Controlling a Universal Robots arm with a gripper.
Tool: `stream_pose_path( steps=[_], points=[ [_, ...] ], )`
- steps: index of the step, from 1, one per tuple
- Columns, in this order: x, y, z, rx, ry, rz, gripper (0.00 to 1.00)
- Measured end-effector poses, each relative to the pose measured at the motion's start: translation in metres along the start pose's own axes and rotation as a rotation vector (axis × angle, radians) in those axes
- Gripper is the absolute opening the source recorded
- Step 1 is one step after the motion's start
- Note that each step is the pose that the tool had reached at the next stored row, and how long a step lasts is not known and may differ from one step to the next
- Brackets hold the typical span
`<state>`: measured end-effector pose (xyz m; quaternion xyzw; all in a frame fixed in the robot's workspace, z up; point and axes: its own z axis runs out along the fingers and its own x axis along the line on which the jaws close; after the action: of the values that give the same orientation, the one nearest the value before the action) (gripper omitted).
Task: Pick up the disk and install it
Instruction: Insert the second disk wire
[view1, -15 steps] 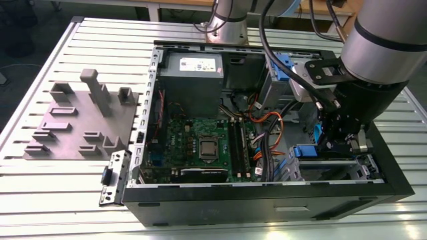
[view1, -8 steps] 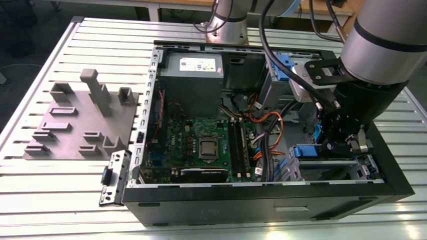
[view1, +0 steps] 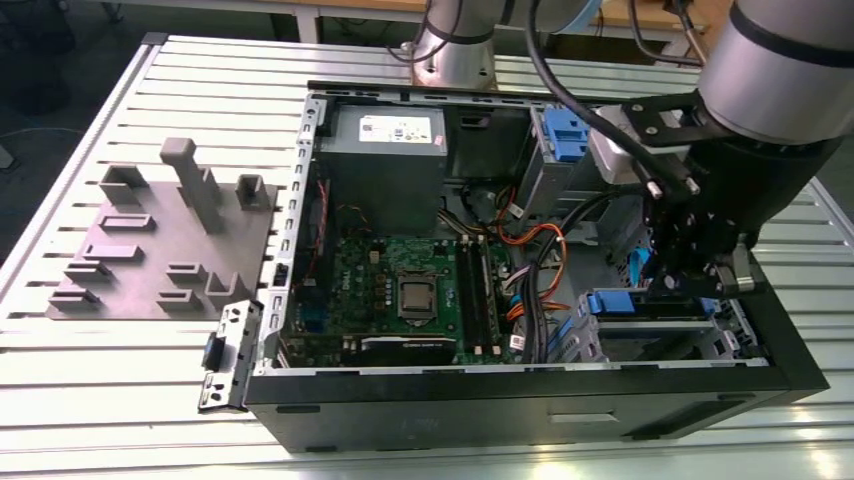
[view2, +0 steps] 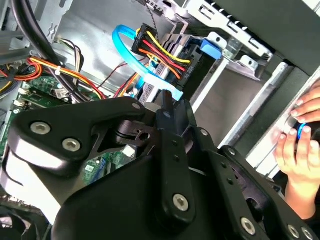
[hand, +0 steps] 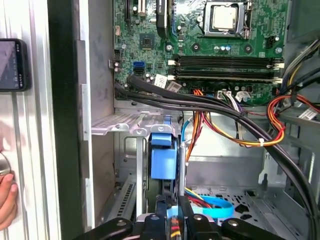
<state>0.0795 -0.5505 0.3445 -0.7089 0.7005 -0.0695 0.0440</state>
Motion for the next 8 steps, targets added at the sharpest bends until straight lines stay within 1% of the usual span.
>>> stream_pose_path(
  steps=[2, 4, 6, 8],
  points=[
    [0.0000, -0.0006, -0.0035, -0.0013, 0.0001, 0.000, 0.24],
    [-0.0001, -0.0006, -0.0035, -0.0017, -0.0010, 0.000, 0.23],
    [-0.0001, -0.0006, -0.0036, -0.0019, -0.0020, 0.000, 0.11],
    [-0.0001, -0.0006, -0.0036, -0.0019, -0.0032, 0.000, 0.11]
  ],
)
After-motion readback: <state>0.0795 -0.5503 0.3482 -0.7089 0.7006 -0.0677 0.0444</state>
